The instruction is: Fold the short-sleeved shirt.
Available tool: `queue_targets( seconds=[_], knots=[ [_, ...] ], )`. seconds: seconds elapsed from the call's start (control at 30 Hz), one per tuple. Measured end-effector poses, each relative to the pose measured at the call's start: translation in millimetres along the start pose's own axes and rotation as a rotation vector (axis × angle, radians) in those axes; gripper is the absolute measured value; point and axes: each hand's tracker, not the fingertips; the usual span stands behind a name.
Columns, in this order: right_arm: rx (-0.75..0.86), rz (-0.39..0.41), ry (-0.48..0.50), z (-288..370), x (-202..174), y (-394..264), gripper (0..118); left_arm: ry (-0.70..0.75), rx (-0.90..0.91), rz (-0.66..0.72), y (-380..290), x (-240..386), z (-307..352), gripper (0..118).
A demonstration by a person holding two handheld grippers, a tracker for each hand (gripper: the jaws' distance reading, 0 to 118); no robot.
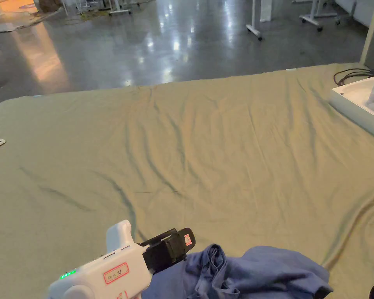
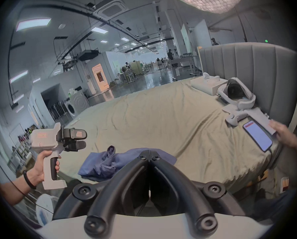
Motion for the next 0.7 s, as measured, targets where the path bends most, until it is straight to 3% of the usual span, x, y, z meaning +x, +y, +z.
queue_targets(
  seconds=[0.07, 0.17, 0.27, 0.33, 0.43, 0.53, 0.57, 0.6, 0.63, 0.7],
  knots=[
    [-0.004, -0.001, 0.0, -1, 0, 0, 0, 0.024, -0.066, 0.033, -9, -10, -13, 89],
    [-0.017, 0.016, -0.002, 1, -7, 1, 0, -0.002, -0.211, 0.118, -36, -23, -55, 16],
    [-0.035, 0.062, -0.012, 5, -13, 2, 0, -0.036, -0.347, 0.175, -67, -26, -99, 14],
    [-0.044, 0.084, -0.016, 6, -14, 2, 0, -0.052, -0.317, 0.171, -79, -21, -108, 14],
    [-0.053, 0.108, -0.027, 7, -18, 2, 0, 0.005, -0.299, 0.005, -77, -9, -110, 12],
    [-0.036, 0.142, -0.013, 10, -23, 4, 0, -0.047, -0.315, 0.048, -63, -14, -94, 13],
    [-0.032, 0.15, -0.012, 10, -25, 5, 0, -0.058, -0.295, 0.06, -57, -15, -83, 13],
    [-0.028, 0.152, -0.01, 10, -26, 5, 0, -0.081, -0.234, 0.068, -50, -18, -65, 22],
    [-0.022, 0.15, -0.005, 10, -26, 5, 0, -0.123, -0.162, 0.072, -39, -26, -46, 42],
    [-0.021, 0.12, 0.021, 6, -26, 6, 0, -0.153, -0.106, 0.131, -18, -45, -12, 99]
  ],
)
